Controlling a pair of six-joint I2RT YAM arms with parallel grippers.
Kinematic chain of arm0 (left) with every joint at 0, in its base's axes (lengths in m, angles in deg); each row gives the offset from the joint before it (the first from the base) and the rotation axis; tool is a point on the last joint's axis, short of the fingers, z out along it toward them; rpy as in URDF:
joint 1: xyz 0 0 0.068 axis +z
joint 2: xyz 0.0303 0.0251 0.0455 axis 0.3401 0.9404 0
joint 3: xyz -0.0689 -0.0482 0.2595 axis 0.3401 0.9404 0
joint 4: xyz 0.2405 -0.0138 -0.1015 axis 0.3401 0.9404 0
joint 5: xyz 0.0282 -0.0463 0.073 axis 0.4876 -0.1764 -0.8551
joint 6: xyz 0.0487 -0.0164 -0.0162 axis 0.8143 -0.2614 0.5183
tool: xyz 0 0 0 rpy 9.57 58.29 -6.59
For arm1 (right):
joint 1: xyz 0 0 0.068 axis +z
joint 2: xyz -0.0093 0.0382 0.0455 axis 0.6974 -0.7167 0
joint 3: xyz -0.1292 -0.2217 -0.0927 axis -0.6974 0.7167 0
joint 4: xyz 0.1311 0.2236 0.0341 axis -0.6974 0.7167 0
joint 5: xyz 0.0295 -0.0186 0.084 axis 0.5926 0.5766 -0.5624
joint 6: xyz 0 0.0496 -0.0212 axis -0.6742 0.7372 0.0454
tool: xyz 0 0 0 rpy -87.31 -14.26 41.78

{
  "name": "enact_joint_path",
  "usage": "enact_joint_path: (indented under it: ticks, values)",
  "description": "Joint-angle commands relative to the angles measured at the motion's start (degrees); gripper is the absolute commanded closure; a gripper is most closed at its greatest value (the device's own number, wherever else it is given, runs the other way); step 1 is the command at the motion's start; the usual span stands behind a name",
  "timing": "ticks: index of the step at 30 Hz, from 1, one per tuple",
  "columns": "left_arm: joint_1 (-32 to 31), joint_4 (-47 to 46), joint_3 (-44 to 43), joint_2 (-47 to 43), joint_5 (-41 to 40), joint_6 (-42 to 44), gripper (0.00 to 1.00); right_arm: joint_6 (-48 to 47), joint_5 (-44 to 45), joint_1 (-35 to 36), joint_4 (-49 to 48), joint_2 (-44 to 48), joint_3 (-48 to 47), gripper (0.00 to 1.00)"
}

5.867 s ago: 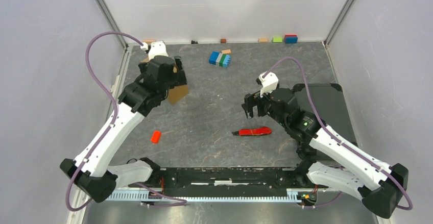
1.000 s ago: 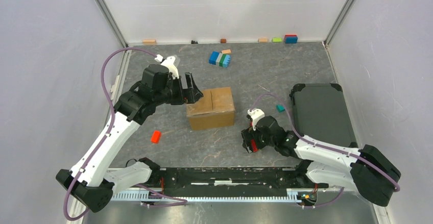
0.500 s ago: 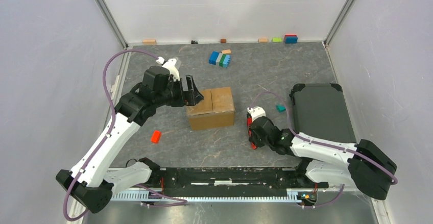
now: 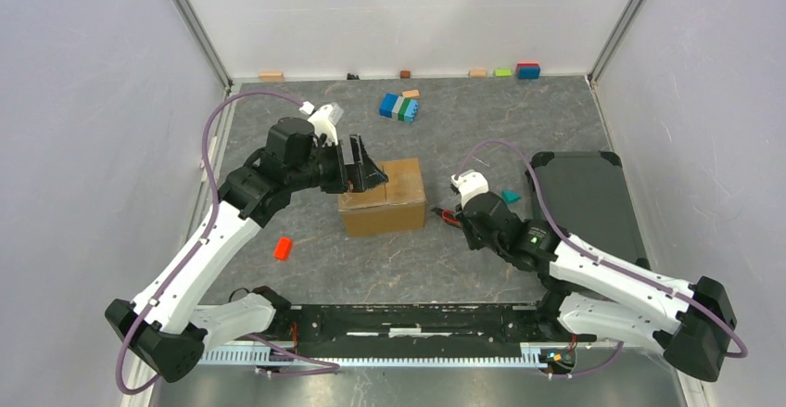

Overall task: Unpack the express box
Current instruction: Pick up the knife from the center of the board.

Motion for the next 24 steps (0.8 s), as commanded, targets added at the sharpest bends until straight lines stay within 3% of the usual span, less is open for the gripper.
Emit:
enact_joint_path:
  ticks: [1,5,8,20,24]
  values:
    - [-0.5,-3.7,0.7,-0.3,2.3,-2.2,0.04,-4.3,4.8,-1.7,-1.9,-1.0,2.6,0.62]
    - [-0.5,-1.6,-0.6,-0.8,1.5,-0.4,0.03,-8.0,-0.2,-8.4,-9.1,-2.0,7.6,0.28]
    - [-0.5,0.3,-1.6,-0.8,1.0,1.4,0.02,-8.6,-4.0,-12.1,-12.6,-4.1,8.8,0.18]
    - [-0.4,1.4,-3.5,0.1,1.8,4.4,0.01,-6.2,-5.6,-14.5,-19.9,-14.5,12.9,0.13]
    - [-0.4,1.4,-3.7,0.3,1.4,4.2,0.01,-3.6,-6.5,-14.2,-19.1,-14.3,12.7,0.19]
